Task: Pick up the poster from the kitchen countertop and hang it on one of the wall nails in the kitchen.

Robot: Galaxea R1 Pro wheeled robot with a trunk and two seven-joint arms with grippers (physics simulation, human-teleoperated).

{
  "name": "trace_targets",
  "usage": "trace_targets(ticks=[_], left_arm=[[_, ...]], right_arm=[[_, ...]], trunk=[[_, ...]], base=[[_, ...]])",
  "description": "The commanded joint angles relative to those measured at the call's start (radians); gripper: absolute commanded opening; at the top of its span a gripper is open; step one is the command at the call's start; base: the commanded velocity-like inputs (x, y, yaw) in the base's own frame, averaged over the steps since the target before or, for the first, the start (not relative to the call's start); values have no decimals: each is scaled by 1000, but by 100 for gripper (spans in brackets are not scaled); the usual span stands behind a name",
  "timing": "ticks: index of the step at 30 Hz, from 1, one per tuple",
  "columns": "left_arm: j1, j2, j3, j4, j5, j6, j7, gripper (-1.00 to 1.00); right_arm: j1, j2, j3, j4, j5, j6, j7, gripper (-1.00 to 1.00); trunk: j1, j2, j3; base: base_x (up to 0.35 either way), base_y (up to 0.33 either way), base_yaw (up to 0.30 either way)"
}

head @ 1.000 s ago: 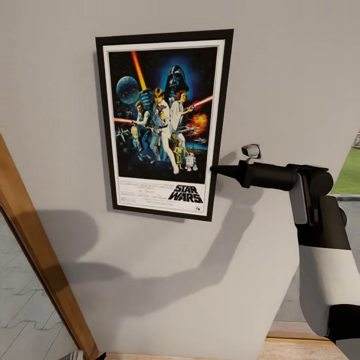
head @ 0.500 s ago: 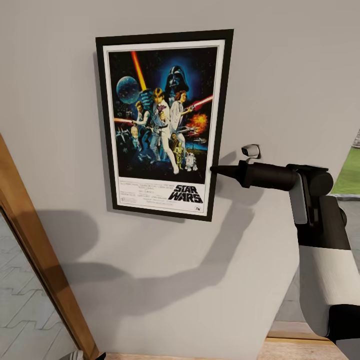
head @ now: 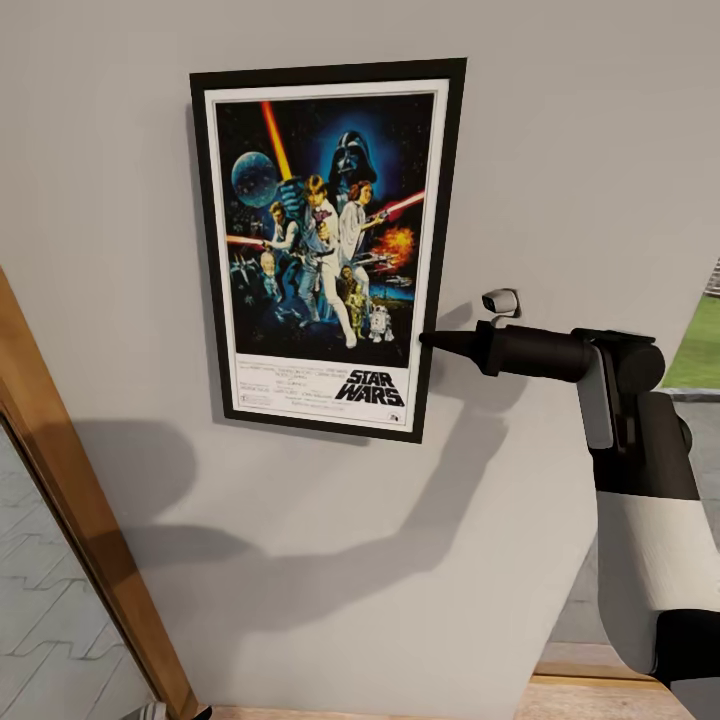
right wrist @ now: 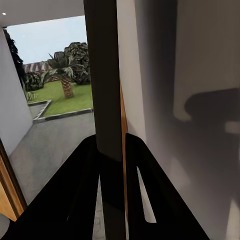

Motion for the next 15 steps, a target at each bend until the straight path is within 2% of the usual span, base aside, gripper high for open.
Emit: trace_targets(ticks=[1, 15], left_arm=[[-1, 0, -8, 0, 6, -6, -1, 100], [0, -1, -9, 0, 6, -6, -1, 100]], right_arm=[[-1, 0, 0, 0, -3, 7, 1, -100], [-1, 0, 0, 0, -3, 7, 1, -100]], trunk=[[0, -1, -1], [0, -1, -1]], base=[[0, 0, 0], [0, 0, 0]])
